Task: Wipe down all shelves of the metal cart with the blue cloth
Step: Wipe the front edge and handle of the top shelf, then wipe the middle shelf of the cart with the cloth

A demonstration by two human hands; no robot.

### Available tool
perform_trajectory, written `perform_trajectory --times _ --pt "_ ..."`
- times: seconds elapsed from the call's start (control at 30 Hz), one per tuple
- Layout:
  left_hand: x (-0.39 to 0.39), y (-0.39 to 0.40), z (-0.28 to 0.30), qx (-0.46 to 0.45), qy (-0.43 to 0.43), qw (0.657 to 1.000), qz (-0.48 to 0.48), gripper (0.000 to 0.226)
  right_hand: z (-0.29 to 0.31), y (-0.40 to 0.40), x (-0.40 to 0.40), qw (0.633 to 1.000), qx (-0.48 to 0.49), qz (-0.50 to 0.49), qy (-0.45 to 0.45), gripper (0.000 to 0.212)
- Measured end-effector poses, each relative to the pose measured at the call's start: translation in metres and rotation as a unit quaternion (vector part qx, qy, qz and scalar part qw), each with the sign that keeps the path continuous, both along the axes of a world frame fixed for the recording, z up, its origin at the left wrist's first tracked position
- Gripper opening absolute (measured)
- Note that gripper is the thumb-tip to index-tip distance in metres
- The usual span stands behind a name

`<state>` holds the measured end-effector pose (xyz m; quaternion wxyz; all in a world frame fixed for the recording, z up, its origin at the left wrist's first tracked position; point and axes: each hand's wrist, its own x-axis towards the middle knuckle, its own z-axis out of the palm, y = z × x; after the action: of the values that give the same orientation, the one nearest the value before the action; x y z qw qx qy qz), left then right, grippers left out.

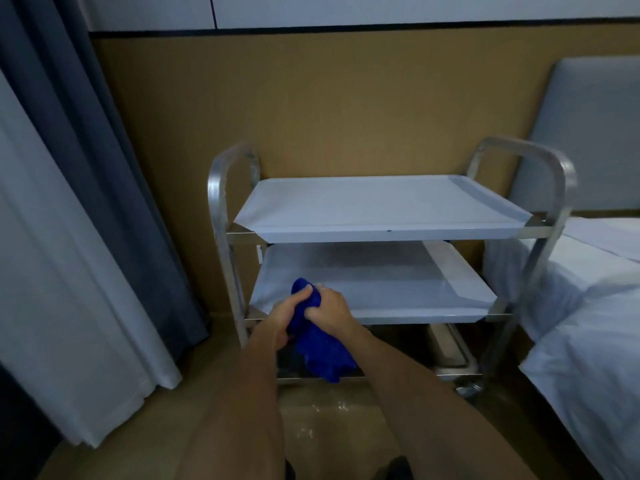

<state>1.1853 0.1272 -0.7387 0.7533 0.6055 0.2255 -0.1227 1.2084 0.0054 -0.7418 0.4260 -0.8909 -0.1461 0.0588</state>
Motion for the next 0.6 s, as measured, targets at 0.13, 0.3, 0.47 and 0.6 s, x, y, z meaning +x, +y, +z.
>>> perform_trajectory --times 0.13,0.3,0.47,0.6 --pt "-0.001 -0.016 -0.01 0.112 0.011 0.993 0.022 0.029 0.004 -0.022 0.005 0.898 0.321 -0.055 0.295 0.014" --pt "0.007 -0.024 -0.007 0.105 -0.032 0.994 -0.023 0.023 -0.021 -0.053 0.017 0.979 0.064 -0.146 0.129 0.062" --pt "0.019 -0.027 -0.001 0.132 -0.055 0.988 -0.054 0.023 -0.016 -0.067 0.024 0.996 -0.071 -0.05 0.027 0.041" --pt "0.025 -0.028 0.005 0.303 -0.012 0.951 -0.063 0.019 -0.007 -0.081 0.021 0.993 0.004 -0.047 0.106 0.016"
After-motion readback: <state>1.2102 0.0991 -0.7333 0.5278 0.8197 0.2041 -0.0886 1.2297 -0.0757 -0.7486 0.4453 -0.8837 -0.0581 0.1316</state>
